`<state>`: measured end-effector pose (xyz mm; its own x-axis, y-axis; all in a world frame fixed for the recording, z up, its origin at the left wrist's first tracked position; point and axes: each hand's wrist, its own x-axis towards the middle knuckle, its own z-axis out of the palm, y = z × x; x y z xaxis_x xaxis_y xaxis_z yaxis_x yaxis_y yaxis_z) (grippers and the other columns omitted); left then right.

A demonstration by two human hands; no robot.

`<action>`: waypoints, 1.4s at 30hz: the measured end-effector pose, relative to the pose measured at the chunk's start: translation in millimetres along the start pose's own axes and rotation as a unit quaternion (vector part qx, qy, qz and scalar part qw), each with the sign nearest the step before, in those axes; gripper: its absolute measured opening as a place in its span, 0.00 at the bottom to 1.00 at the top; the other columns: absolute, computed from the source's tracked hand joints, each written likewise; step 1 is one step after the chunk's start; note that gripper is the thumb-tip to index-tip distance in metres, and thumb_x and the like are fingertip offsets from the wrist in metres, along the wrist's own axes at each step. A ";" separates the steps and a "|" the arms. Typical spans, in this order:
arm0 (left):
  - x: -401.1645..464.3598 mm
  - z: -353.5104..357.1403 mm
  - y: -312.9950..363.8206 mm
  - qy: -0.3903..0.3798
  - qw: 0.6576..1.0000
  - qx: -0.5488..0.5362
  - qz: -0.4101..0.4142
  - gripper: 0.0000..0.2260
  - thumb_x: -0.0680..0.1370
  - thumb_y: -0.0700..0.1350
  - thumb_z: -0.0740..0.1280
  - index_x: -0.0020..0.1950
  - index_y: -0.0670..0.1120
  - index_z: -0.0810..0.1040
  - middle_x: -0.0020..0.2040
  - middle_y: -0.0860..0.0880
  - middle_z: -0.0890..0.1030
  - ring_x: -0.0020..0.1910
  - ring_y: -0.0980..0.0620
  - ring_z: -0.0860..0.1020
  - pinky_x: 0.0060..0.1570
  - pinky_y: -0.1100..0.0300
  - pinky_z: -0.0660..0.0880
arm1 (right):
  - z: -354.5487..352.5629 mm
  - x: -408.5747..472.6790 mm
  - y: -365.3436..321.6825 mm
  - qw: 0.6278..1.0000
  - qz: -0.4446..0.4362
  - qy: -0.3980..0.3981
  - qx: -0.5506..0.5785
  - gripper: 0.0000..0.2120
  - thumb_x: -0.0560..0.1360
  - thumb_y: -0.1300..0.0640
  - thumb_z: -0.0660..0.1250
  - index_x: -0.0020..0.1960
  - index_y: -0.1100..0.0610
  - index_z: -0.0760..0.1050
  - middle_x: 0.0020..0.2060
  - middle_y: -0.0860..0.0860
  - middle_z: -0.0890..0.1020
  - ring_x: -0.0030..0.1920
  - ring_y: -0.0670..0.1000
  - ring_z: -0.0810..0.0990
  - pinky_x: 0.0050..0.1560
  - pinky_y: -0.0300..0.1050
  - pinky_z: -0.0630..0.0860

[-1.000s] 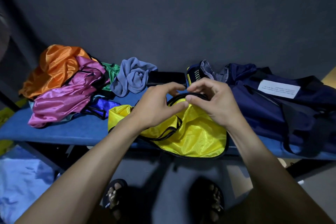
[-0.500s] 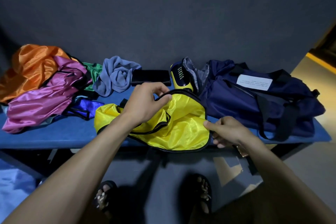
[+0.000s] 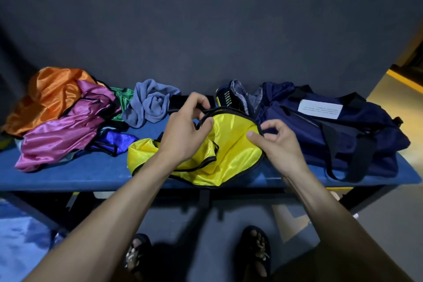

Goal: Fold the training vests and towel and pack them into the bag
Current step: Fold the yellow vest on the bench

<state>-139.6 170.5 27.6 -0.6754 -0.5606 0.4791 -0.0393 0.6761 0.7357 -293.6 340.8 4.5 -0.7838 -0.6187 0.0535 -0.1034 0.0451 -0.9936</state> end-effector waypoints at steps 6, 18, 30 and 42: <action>2.8 -2.9 3.3 -0.036 0.997 0.019 0.069 0.07 0.81 0.40 0.67 0.48 0.52 0.78 0.44 0.54 0.79 0.33 0.49 0.74 0.35 0.54 0.71 | 15.3 7.3 -15.0 0.994 -0.084 -0.063 0.041 0.21 0.76 0.62 0.75 0.65 0.46 0.78 0.35 0.58 0.68 0.34 0.54 0.66 0.35 0.43 0.67; -4.3 -0.9 6.0 -0.093 0.978 0.154 0.100 0.09 0.76 0.56 0.64 0.46 0.55 0.82 0.44 0.57 0.75 0.37 0.55 0.74 0.37 0.51 0.74 | 40.7 16.4 -27.5 0.992 -0.110 -0.041 0.053 0.05 0.78 0.60 0.73 0.52 0.55 0.86 0.38 0.64 0.80 0.36 0.52 0.76 0.32 0.42 0.79; 1.7 -0.5 -11.4 -0.092 0.992 0.077 0.049 0.14 0.83 0.48 0.66 0.39 0.46 0.72 0.38 0.51 0.71 0.37 0.53 0.70 0.38 0.51 0.68 | 51.7 16.3 -22.1 0.984 -0.135 -0.118 0.019 0.26 0.74 0.68 0.74 0.70 0.54 0.77 0.46 0.51 0.79 0.37 0.44 0.72 0.46 0.38 0.76; -2.3 -0.7 1.4 -0.103 0.969 0.211 0.077 0.14 0.84 0.54 0.57 0.43 0.50 0.72 0.43 0.53 0.72 0.40 0.48 0.74 0.38 0.48 0.72 | 57.7 3.9 -28.8 0.987 -0.130 -0.030 0.092 0.14 0.75 0.75 0.66 0.54 0.60 0.78 0.33 0.53 0.74 0.30 0.51 0.80 0.35 0.45 0.80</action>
<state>-137.6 172.4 27.9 -0.8283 -0.3590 0.4303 -0.1938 0.9040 0.3811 -258.3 291.8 27.6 -0.7063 -0.6368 0.3093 -0.1800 -0.2610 -0.9484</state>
